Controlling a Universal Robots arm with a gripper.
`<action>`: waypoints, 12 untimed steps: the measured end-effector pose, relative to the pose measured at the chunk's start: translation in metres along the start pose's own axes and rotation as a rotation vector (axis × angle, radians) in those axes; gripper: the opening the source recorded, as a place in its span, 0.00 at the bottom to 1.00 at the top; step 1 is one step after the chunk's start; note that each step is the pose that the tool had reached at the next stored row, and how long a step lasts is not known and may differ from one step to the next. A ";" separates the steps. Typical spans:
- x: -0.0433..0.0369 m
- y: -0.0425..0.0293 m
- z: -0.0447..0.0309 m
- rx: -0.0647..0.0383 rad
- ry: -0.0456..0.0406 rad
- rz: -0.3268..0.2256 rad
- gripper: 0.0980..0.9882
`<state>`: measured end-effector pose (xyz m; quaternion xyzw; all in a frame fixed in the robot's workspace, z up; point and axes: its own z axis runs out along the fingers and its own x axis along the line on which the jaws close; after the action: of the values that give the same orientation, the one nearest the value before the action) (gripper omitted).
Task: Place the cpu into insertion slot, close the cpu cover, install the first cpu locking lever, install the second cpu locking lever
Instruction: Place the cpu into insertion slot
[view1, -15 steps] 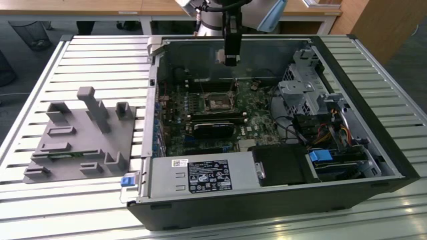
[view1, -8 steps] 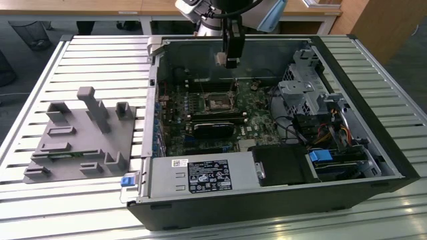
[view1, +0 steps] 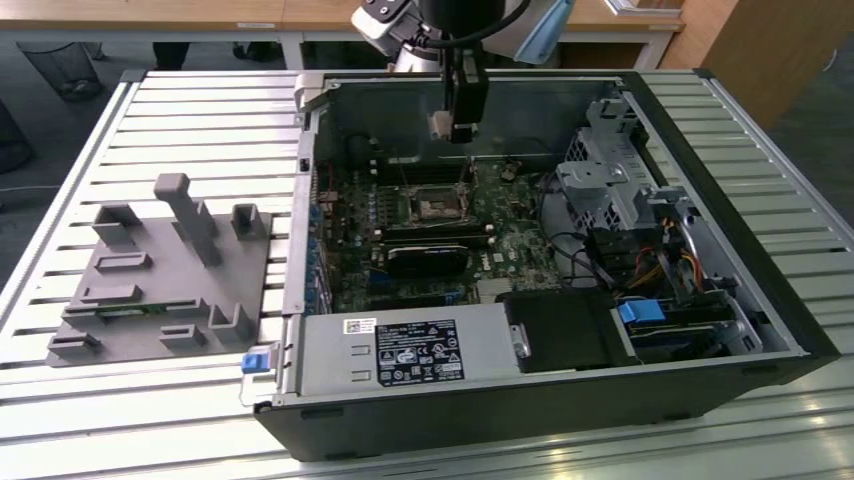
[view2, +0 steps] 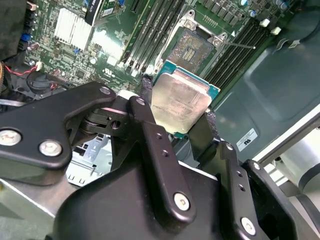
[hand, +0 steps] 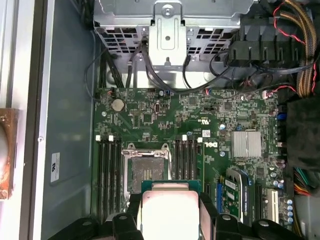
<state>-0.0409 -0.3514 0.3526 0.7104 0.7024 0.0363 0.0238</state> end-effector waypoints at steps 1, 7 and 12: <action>0.0000 -0.0001 0.0010 0.000 0.0001 0.000 0.50; -0.0001 -0.0005 0.0062 0.000 0.0003 -0.003 0.50; -0.0002 -0.0009 0.0104 0.000 0.0004 -0.005 0.50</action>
<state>-0.0410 -0.3514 0.3422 0.7085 0.7044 0.0364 0.0237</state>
